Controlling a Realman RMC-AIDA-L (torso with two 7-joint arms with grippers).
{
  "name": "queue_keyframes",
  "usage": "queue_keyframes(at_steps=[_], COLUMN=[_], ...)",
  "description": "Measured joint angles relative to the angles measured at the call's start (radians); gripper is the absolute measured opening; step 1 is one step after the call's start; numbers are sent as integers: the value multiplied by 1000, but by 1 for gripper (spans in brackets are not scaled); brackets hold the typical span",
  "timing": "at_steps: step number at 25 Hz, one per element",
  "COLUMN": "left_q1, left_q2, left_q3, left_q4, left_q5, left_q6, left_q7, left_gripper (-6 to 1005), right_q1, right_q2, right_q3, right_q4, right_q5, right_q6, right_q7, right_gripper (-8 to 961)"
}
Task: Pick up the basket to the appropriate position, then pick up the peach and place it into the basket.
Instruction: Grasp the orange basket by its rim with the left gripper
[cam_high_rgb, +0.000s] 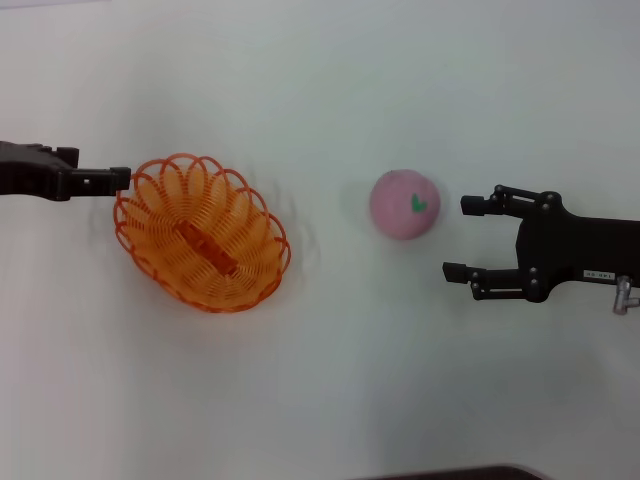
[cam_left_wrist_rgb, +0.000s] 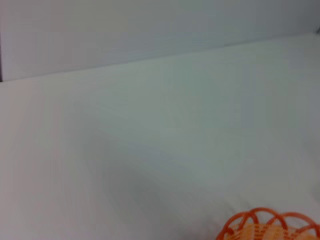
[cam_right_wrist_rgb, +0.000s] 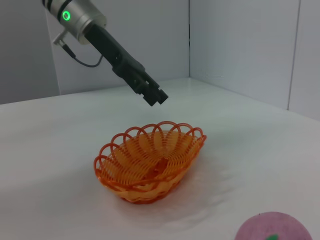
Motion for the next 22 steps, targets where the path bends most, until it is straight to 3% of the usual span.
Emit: queue_keyframes(at_steps=[10, 22], left_q1=[-87, -173], left_q2=[0, 1], left_q3=[158, 276], left_q4=[64, 40], left_q5=[209, 308], left_q6=[-4, 3], left_q7=[-118, -185], left_gripper=[849, 848], right_q1=[-1, 0], right_q2=[2, 0], right_q3=[0, 0], right_q4=[-28, -28], right_q5=[-4, -5], right_q6=[0, 1], right_q7=[24, 26], right_gripper=[884, 885])
